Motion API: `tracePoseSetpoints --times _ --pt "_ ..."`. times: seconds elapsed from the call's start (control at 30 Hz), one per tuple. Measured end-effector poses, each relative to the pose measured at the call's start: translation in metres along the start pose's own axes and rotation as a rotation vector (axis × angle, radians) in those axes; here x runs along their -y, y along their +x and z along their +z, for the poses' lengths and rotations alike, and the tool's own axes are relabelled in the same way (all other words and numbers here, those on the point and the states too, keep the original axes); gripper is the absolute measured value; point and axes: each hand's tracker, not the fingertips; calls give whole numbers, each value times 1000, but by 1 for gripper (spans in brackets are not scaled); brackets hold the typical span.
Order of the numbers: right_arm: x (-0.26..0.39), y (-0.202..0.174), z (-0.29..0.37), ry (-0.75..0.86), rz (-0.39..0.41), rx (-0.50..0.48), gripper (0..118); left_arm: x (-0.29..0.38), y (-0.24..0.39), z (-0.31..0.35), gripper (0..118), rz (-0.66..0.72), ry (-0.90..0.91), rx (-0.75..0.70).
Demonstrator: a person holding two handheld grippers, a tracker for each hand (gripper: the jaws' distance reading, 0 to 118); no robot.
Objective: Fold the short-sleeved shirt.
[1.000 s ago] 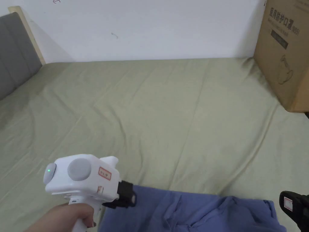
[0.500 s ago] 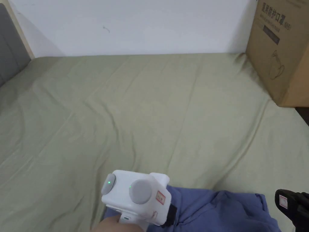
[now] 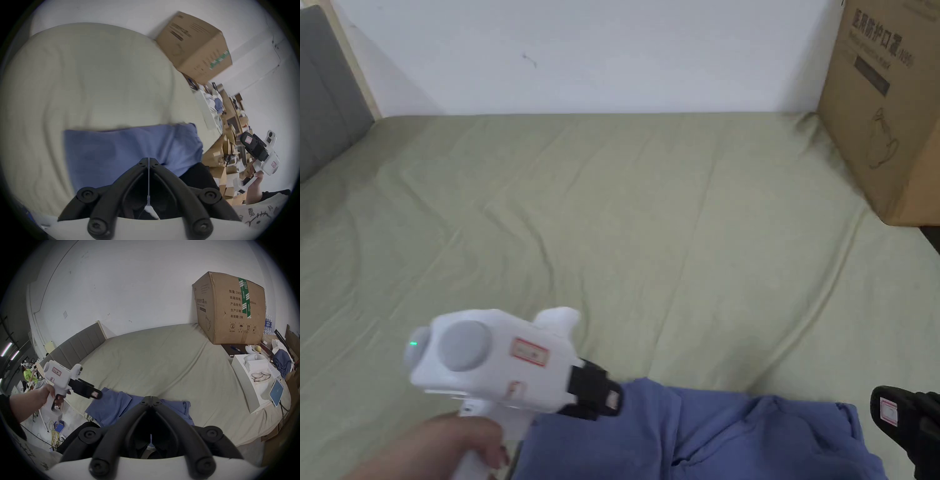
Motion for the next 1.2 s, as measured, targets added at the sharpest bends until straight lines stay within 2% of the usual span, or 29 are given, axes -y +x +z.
tracePoseSetpoints --times 0.03,0.07,0.1,0.13,0.17,0.23,0.4,0.47,0.5,0.57,0.6,0.7,0.77,0.8,0.83,0.87,0.9,0.93,1.0,1.1,1.2 --pt "-1 -1 0 -2 1 0 0 1 -21 10 12 28 6 9" --pt "-2 -2 -1 -4 1 0 0 3 -44 17 35 79 -6 56" --pt "-3 -3 -2 -6 0 -1 0 6 -68 23 68 133 -15 123" --pt "-4 -4 -3 -9 -1 -2 0 10 -86 27 110 160 -15 183" --pt "-4 -6 -5 -13 -2 -2 0 16 -100 29 118 171 1 205" --pt "-5 -10 -8 -30 -2 -7 0 27 -120 29 118 195 36 272" --pt "-4 -21 -15 -64 25 -6 0 40 -155 -12 118 427 -31 421" --pt "-4 -23 -19 -76 22 -10 0 40 -156 -32 118 441 -74 446" --pt "-4 -24 -20 -82 22 -9 0 40 -173 -42 118 446 -48 481" --pt "-5 -26 -24 -94 27 -3 0 34 -170 -54 118 469 -14 604" --pt "-5 -26 -26 -101 30 0 0 31 -166 -59 118 476 -24 620" --pt "-6 -26 -31 -112 33 7 0 37 -151 -68 118 462 -32 609" --pt "-6 -24 -34 -110 20 -2 0 34 -139 -65 115 406 -33 540" --pt "-6 -24 -34 -104 3 -14 0 33 -134 -61 104 378 -28 526" --pt "-7 -24 -34 -102 -12 -24 0 33 -129 -57 66 346 -37 510" --pt "-7 -25 -34 -100 -22 -30 0 32 -125 -52 16 310 -21 458" --pt "-7 -25 -35 -99 -29 -37 0 30 -118 -48 8 286 -8 393" --pt "-7 -26 -35 -99 -31 -42 0 31 -116 -44 8 270 5 332" --pt "-7 -27 -34 -99 -25 -44 0 28 -112 -38 8 289 -10 307" --pt "-6 -27 -32 -94 -12 -45 0 17 -93 -15 8 221 -5 112" --pt "-4 -25 -29 -86 -25 -62 0 6 -78 25 8 173 69 -7"
